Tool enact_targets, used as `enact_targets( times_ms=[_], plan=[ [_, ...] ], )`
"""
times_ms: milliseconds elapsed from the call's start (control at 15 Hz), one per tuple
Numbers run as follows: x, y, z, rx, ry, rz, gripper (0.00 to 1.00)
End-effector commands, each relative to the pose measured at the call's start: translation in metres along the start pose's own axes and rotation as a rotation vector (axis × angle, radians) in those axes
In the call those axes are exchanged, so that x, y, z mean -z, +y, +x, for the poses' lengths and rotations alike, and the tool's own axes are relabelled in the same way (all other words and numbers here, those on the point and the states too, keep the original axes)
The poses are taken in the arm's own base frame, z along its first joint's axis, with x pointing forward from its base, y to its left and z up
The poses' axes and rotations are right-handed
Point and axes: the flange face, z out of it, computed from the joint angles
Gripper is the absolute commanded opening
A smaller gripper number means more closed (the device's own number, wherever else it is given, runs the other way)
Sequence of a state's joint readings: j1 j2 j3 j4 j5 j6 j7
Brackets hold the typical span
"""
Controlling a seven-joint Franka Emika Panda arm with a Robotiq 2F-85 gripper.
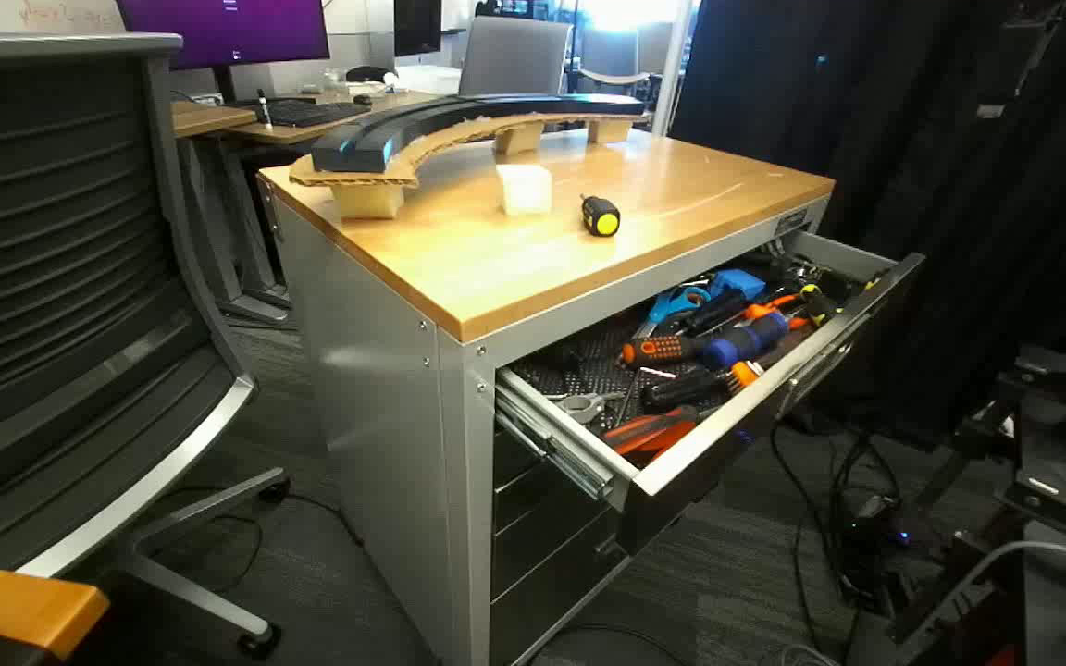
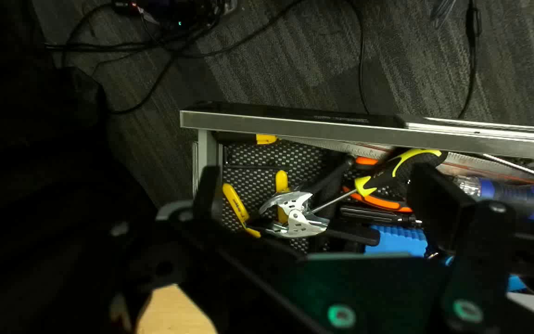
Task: Put the screwdriver in the open drawer then close it
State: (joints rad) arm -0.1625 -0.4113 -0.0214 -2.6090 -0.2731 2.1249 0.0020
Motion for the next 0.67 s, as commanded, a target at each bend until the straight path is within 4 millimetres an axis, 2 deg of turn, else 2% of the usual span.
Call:
enact_targets(
  times_ms=[0, 600],
  plan=[
    [0.0017, 0.0004, 0.0007, -0.001, 0.002, 0.000, 1.00],
    [0.0045, 0.0012, 0.0021, -0.002, 0.009, -0.001, 1.00]
  ],
)
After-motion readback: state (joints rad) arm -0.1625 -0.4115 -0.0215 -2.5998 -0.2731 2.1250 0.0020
